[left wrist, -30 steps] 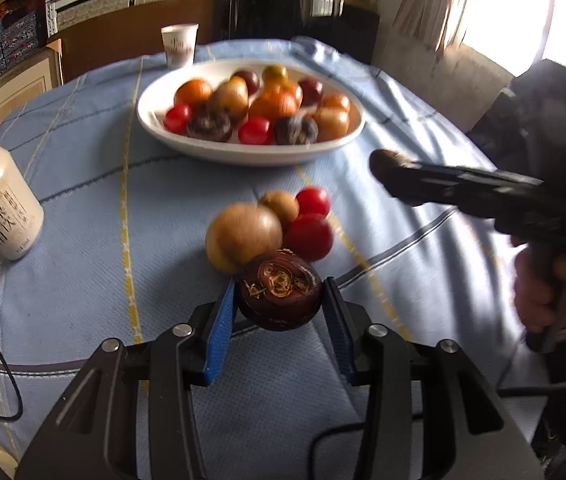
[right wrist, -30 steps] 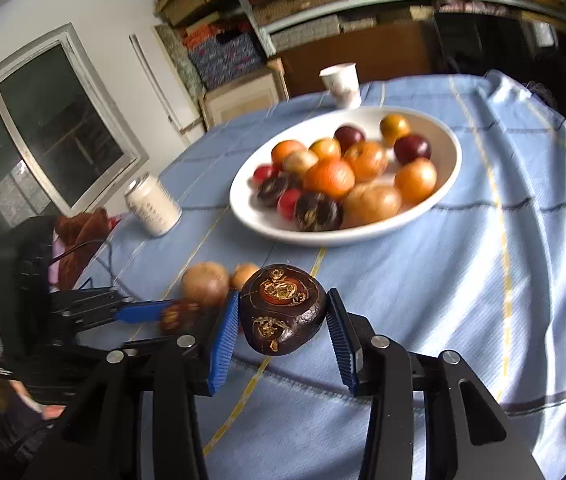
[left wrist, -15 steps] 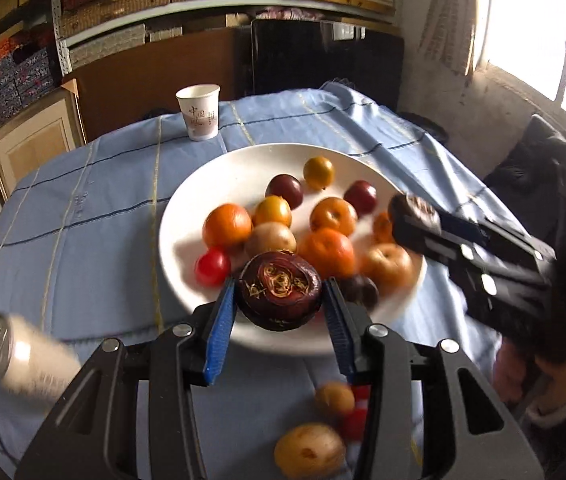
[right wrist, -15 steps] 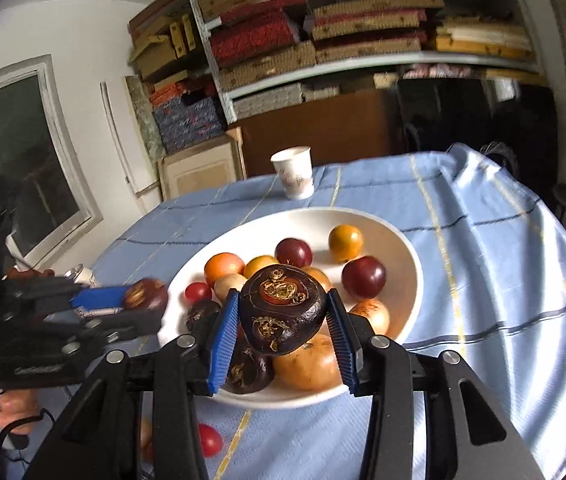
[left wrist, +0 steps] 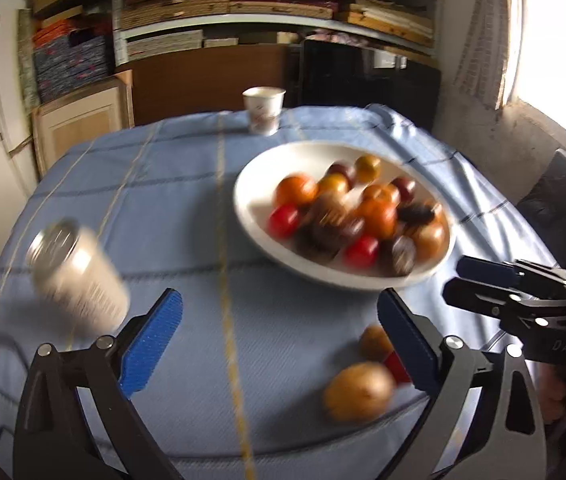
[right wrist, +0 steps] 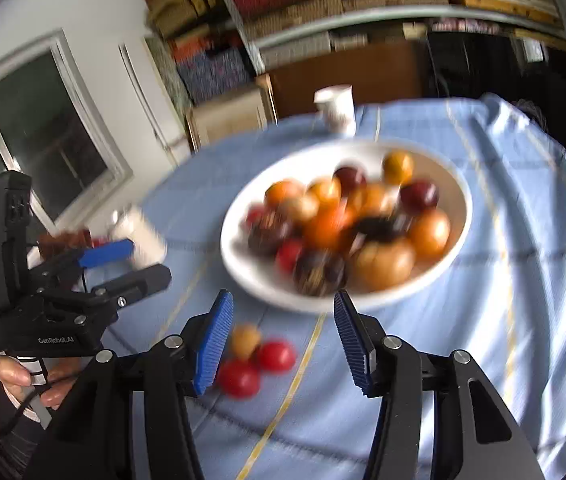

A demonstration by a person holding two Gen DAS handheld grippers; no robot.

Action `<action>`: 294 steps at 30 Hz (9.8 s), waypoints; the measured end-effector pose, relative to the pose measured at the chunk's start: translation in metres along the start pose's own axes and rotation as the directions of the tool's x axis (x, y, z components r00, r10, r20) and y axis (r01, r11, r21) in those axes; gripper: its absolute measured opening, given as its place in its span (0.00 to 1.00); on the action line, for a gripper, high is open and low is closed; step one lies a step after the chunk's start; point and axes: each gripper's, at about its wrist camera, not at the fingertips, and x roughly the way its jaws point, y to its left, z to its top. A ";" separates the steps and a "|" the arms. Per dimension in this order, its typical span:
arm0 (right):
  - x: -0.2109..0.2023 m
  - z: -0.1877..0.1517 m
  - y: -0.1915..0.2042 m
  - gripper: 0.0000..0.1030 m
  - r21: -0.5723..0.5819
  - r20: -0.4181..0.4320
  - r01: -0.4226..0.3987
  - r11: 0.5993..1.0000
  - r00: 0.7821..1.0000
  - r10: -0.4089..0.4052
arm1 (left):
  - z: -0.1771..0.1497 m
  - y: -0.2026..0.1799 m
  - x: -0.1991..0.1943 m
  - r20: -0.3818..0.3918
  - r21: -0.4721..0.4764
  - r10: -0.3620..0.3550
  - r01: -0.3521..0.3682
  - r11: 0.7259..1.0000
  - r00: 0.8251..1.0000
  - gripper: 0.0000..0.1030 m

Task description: Organize fruits

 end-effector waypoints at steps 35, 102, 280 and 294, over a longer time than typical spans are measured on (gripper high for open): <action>0.018 -0.030 0.025 0.28 -0.082 -0.131 -0.055 0.995 0.990 0.044 | -0.026 0.025 -0.014 -0.008 -0.097 0.072 -0.072 0.993 0.997 0.95; 0.018 -0.033 0.003 0.33 -0.119 -0.159 0.066 0.991 0.984 -0.085 | -0.053 -0.042 0.030 -0.196 0.120 -0.213 0.239 0.964 0.957 0.45; 0.064 0.112 -0.070 0.28 0.002 0.068 0.034 0.999 0.997 -0.034 | 0.140 -0.036 0.136 -0.186 0.029 -0.094 0.101 0.994 0.978 0.34; -0.038 0.073 -0.028 0.83 -0.064 0.157 0.089 0.994 0.985 -0.078 | 0.100 -0.045 0.013 0.041 0.060 0.059 -0.062 0.996 0.997 0.92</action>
